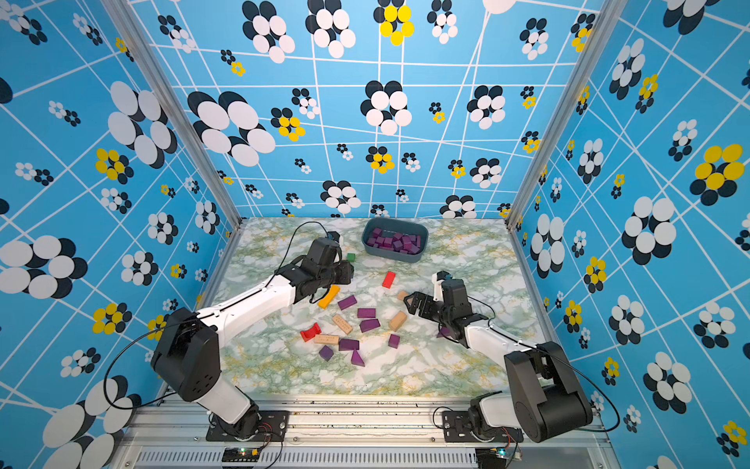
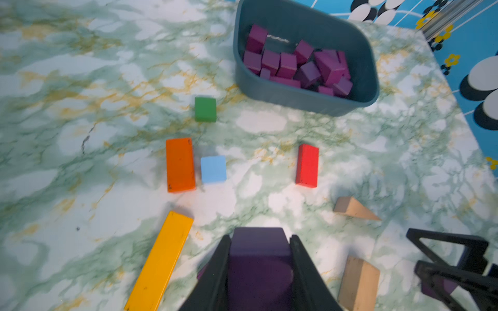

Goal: Pick purple bricks into the storage bin
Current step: Place the building block in the storage box.

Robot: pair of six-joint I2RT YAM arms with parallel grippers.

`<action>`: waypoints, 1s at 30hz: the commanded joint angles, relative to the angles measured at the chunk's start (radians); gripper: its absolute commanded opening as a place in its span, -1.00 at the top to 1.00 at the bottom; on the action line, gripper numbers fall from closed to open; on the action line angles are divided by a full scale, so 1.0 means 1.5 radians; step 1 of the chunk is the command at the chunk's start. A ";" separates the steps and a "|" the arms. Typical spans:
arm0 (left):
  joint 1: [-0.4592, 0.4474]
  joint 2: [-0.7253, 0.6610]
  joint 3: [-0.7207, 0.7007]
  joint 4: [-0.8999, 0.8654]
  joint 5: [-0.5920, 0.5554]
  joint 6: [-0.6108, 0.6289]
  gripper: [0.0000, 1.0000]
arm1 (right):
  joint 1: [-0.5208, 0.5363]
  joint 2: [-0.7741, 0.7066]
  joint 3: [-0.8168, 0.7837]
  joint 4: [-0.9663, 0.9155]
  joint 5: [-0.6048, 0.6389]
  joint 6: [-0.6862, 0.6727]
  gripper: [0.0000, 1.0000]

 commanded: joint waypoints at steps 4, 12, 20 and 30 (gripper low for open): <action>-0.004 0.145 0.184 -0.036 0.071 0.053 0.41 | -0.018 0.002 -0.017 0.013 0.011 0.008 -0.98; 0.012 0.338 0.453 -0.111 0.098 0.067 0.41 | -0.022 -0.009 -0.017 -0.002 0.020 -0.005 -0.98; 0.025 0.452 0.622 -0.173 0.105 0.080 0.39 | -0.024 0.001 -0.015 -0.005 0.027 -0.011 -0.98; 0.048 0.497 0.657 -0.165 0.101 0.088 0.39 | -0.024 0.013 -0.012 -0.010 0.032 -0.017 -0.98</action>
